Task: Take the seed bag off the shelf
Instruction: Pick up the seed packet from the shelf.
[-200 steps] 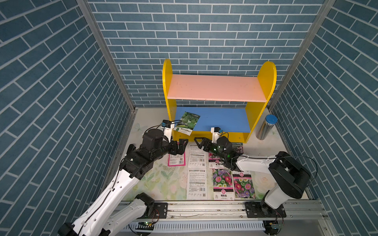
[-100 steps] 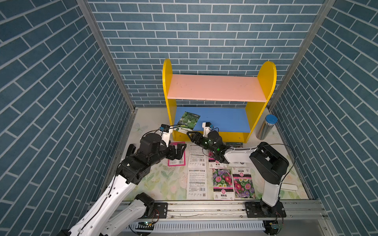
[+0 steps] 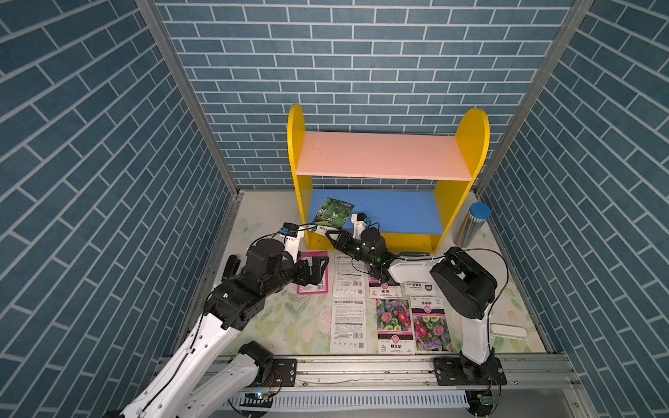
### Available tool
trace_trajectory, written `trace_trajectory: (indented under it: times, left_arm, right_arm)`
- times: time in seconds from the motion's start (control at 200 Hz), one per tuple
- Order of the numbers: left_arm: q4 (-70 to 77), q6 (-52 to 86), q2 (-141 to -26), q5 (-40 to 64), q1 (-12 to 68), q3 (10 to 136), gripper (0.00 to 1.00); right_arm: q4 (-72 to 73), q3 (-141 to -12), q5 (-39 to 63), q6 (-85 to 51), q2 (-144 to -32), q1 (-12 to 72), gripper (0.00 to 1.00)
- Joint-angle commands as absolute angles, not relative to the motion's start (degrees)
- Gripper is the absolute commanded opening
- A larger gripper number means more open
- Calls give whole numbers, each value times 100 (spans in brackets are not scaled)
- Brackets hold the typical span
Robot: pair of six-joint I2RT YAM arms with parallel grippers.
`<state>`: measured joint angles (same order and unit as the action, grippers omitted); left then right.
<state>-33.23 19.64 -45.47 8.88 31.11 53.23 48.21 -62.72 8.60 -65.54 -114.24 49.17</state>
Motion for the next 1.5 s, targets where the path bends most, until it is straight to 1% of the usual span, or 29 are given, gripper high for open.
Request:
trace_trajectory:
  times: [0.0,0.095,0.225,0.53,0.765,1.01,1.18,1.285,1.34,1.495]
  left_arm:
    - [-3157,2094,-4446,1008,3136,5206,100]
    - [-2953,2170,-4387,1112,3136,5121,100]
    - [-2579,2254,-4372,1236,3134,4946,100]
    - [-1743,2740,-4484,1510,3129,4615,100]
    - [-702,3330,-4641,1759,3128,4210,100]
    - [337,3775,-5023,2036,3121,3986,100]
    - [984,3831,-5235,2262,3115,3915,97]
    - [1387,3808,-5395,2529,3089,3852,97]
    - [1558,3801,-5506,2666,3074,3826,97]
    - [2022,3860,-5800,3073,3035,3762,97]
  right_arm:
    - [4925,-6292,859,-6601,-11483,4872,30]
    - [4975,-6185,891,-6543,-11381,4830,19]
    - [4877,-5995,929,-6334,-11109,4803,0]
    - [4756,-4939,791,-5836,-9953,4758,0]
    - [4084,-4230,917,-5013,-8589,4747,0]
    - [3411,-3868,1152,-4530,-7575,4746,0]
    - [3114,-3556,1581,-4280,-6911,4752,0]
    - [2955,-3388,2082,-4121,-6458,4755,0]
    - [2932,-3302,2508,-4025,-6223,4753,0]
    - [2841,-3162,3124,-3895,-5736,4755,0]
